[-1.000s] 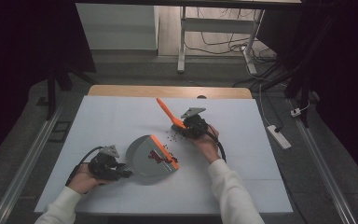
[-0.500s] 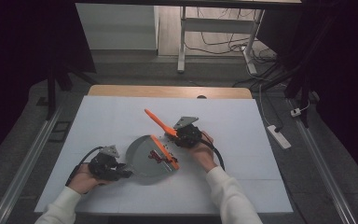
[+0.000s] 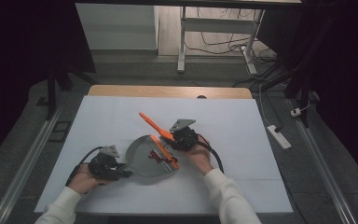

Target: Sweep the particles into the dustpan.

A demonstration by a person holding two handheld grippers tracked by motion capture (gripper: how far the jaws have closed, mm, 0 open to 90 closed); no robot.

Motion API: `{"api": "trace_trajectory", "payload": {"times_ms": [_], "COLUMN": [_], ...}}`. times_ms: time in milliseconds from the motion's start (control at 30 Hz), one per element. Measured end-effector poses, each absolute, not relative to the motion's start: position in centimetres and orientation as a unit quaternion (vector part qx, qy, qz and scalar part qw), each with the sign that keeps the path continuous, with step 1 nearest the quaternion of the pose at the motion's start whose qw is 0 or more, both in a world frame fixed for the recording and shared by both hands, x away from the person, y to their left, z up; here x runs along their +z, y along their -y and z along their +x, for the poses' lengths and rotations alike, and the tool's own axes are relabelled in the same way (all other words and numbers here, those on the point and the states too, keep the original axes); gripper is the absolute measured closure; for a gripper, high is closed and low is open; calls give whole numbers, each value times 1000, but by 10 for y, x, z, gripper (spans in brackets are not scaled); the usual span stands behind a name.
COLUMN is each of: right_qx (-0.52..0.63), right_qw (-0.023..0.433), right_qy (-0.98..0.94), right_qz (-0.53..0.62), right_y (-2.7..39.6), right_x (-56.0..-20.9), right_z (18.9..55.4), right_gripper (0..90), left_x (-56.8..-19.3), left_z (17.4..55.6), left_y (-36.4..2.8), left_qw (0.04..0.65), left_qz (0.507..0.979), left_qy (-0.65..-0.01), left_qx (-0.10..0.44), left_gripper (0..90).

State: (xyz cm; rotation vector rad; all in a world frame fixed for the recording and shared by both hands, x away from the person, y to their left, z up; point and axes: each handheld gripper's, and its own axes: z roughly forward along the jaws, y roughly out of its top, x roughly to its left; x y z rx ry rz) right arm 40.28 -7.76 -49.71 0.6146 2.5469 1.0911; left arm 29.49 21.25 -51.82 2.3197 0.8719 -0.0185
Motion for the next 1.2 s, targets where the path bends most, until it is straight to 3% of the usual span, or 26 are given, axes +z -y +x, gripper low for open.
{"api": "trace_trajectory", "payload": {"times_ms": [467,800,1200], "right_qx": [391,420,436], "right_qw": [134,88,168], "right_qy": [-888,-885,-854], "right_qz": [202,181,227], "right_y": [68,62,92], "right_x": [-496,-490,-475], "right_z": [389,373,390], "right_gripper": [691,697,698], "left_x": [-518,-518,-518], "left_z": [295,294,294], "left_y": [-213,-213,-213], "left_qw": [325,325,325], "left_qz": [885,885,885], "left_qy": [-332,-333,-333], "left_qx": [-8,-6,-6], "left_gripper": [617,617,617]}}
